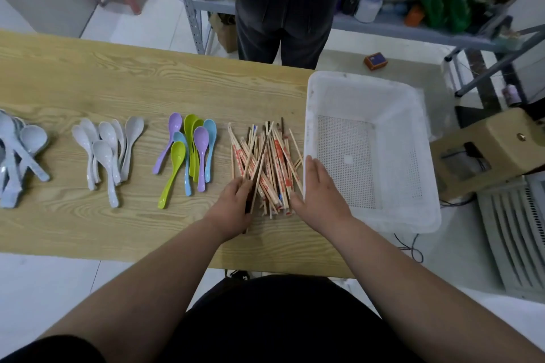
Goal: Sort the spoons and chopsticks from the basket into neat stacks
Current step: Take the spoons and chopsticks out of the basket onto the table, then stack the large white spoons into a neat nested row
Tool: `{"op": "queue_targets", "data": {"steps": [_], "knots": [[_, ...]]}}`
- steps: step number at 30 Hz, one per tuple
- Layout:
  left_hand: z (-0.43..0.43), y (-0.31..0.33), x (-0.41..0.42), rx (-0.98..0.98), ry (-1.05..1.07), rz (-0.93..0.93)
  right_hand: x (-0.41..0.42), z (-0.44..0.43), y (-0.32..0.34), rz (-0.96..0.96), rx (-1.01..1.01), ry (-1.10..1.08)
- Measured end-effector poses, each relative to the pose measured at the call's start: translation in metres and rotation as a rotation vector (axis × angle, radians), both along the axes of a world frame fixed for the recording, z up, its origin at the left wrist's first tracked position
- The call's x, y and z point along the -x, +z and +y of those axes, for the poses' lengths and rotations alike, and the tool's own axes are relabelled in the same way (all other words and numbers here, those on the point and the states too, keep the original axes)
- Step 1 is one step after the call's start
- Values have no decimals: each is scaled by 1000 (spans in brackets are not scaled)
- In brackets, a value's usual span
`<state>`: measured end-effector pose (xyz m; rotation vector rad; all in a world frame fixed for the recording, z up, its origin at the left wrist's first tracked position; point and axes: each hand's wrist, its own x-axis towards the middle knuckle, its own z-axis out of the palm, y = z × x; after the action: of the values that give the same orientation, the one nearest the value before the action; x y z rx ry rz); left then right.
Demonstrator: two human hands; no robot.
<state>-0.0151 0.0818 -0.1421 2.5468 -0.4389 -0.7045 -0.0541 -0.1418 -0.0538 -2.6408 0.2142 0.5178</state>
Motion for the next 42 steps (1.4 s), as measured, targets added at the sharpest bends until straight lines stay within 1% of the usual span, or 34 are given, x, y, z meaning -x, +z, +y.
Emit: {"op": "queue_targets", "data": {"steps": [3,5,8,10,13,16,22,24,26,32,38,42], "knots": [[-5,13,7,-3,68,-11,4,-10,4,-37,67,136],[-10,33,15,-7,120,-32,9,-16,10,-80,71,228],[-12,73,39,1,195,-57,20,-24,25,-193,-29,356],[-10,99,61,38,240,-84,26,-26,36,-248,-142,447],[-2,130,101,86,344,-95,36,-24,50,-133,-301,504],[4,151,141,112,493,-83,43,-20,49,-32,-396,552],[13,165,216,186,849,-101,60,16,39,72,-436,706],[22,166,233,236,963,-122,67,32,40,81,-430,747],[35,167,246,265,1025,-139,73,50,43,79,-414,800],[103,172,290,303,1077,-143,88,132,59,54,-368,902],[197,164,350,334,1117,-159,111,254,67,4,-381,932],[256,163,375,354,1150,-161,124,328,67,-17,-367,1010]]}}
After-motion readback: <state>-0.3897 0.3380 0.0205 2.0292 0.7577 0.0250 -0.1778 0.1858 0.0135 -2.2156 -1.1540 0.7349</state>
